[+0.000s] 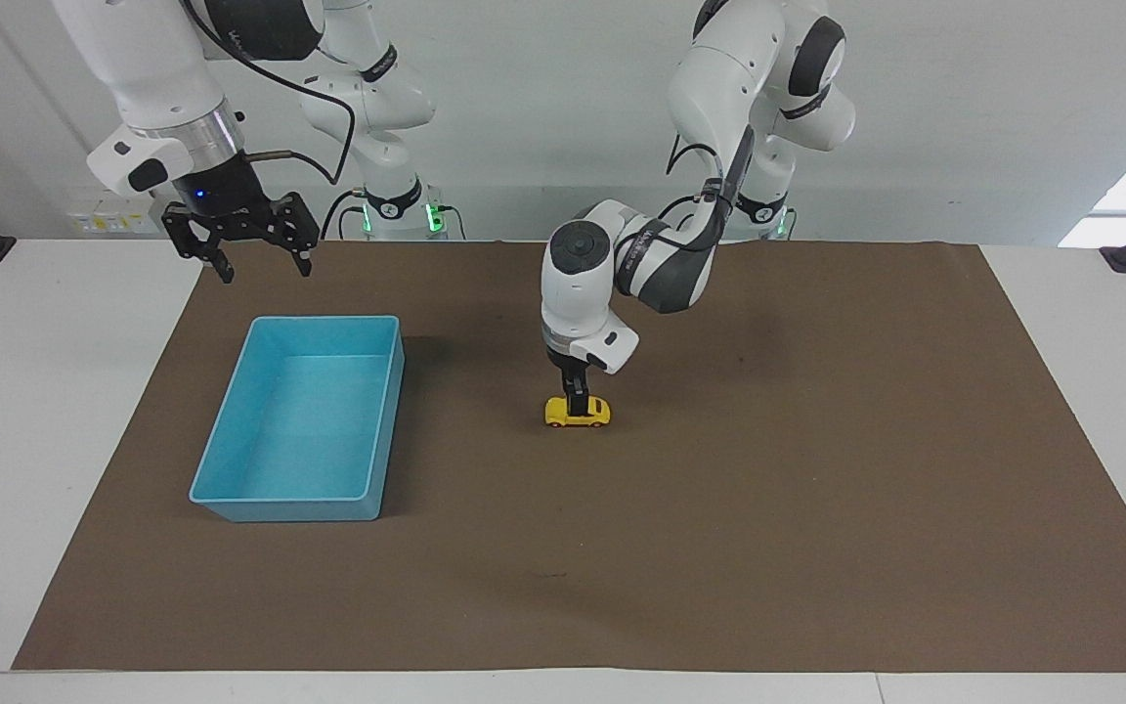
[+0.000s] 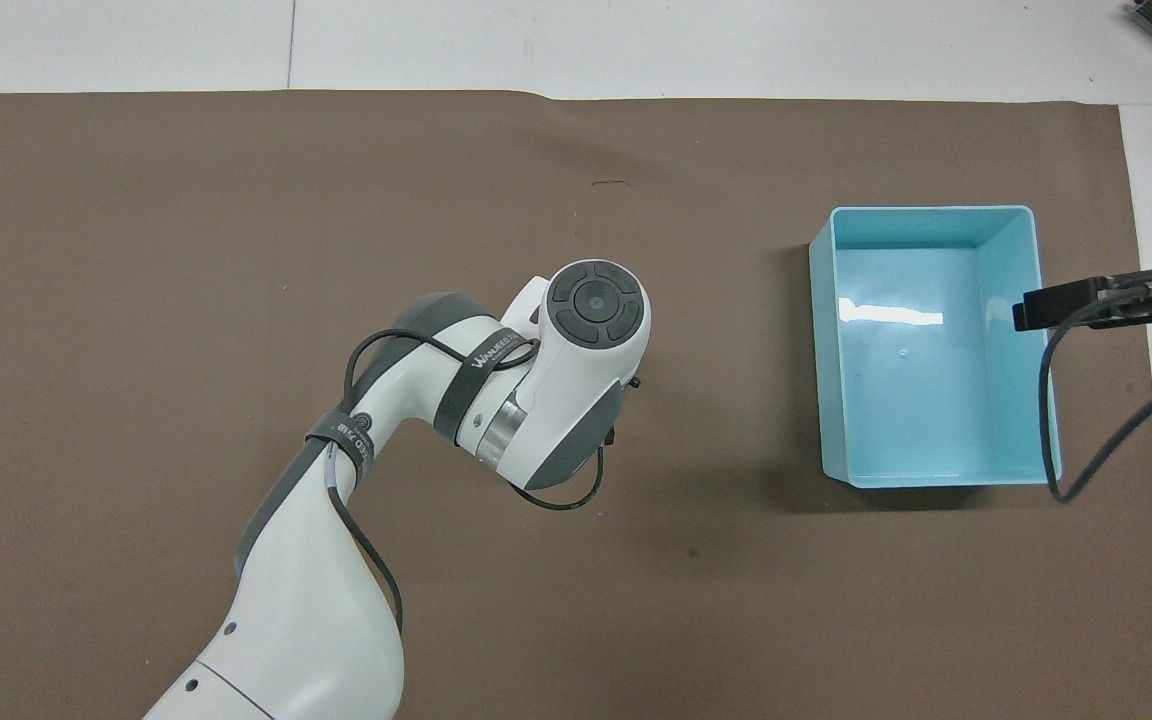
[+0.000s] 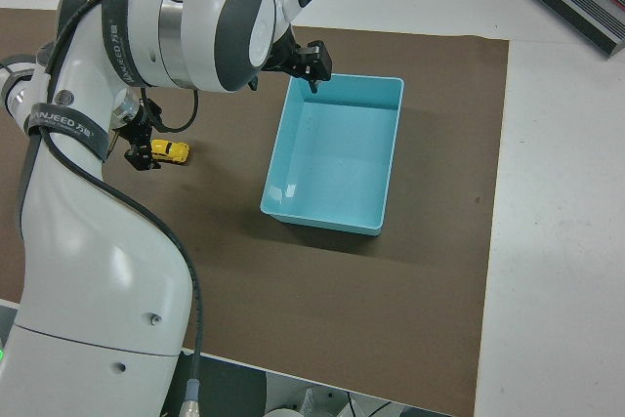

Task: Wind up and store yellow beetle car
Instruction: 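Lower the left gripper down onto the yellow car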

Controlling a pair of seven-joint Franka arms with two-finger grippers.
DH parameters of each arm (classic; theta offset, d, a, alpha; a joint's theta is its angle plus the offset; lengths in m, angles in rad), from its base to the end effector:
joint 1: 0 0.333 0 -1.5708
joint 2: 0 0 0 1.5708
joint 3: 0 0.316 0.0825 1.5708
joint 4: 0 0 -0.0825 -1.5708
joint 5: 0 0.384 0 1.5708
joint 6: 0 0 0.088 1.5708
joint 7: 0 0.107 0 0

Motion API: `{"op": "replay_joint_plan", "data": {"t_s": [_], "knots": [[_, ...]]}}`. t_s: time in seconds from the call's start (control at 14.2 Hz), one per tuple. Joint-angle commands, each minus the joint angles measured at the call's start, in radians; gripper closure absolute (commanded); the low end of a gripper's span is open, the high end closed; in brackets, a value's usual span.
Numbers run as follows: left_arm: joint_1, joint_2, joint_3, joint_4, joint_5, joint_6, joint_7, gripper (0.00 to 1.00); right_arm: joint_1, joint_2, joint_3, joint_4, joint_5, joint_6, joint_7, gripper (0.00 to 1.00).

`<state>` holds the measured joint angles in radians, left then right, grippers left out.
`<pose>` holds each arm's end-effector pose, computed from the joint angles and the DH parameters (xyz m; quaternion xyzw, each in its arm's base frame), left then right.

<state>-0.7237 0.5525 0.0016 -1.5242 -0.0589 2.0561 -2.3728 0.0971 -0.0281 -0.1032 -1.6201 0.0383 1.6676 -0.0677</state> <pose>0.5214 -0.4637 0.3361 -0.6678 -0.7439 0.0257 0.0097 0.5551 -0.0005 0.6255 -0.9986 -0.0296 -0.0384 0.0192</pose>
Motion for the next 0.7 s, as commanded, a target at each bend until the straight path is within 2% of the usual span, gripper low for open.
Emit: {"op": "replay_joint_plan", "data": {"t_s": [0.0,0.49,0.56,0.63], "knots": [[-0.01,-0.016,0.011,-0.059,0.022,0.055,-0.022,0.0,-0.008,-0.01,0.0,-0.006,0.021,-0.002,0.023,0.0],[-0.008,-0.014,0.011,-0.077,0.022,0.075,-0.023,0.0,-0.016,-0.012,0.0,-0.006,0.021,-0.003,0.023,0.0],[-0.006,-0.014,0.011,-0.077,0.022,0.076,-0.023,0.1,-0.017,-0.012,0.0,-0.006,0.021,-0.003,0.023,0.0],[-0.006,-0.014,0.011,-0.077,0.022,0.076,-0.023,0.13,-0.017,-0.012,0.0,-0.006,0.021,-0.003,0.023,0.0]]}}
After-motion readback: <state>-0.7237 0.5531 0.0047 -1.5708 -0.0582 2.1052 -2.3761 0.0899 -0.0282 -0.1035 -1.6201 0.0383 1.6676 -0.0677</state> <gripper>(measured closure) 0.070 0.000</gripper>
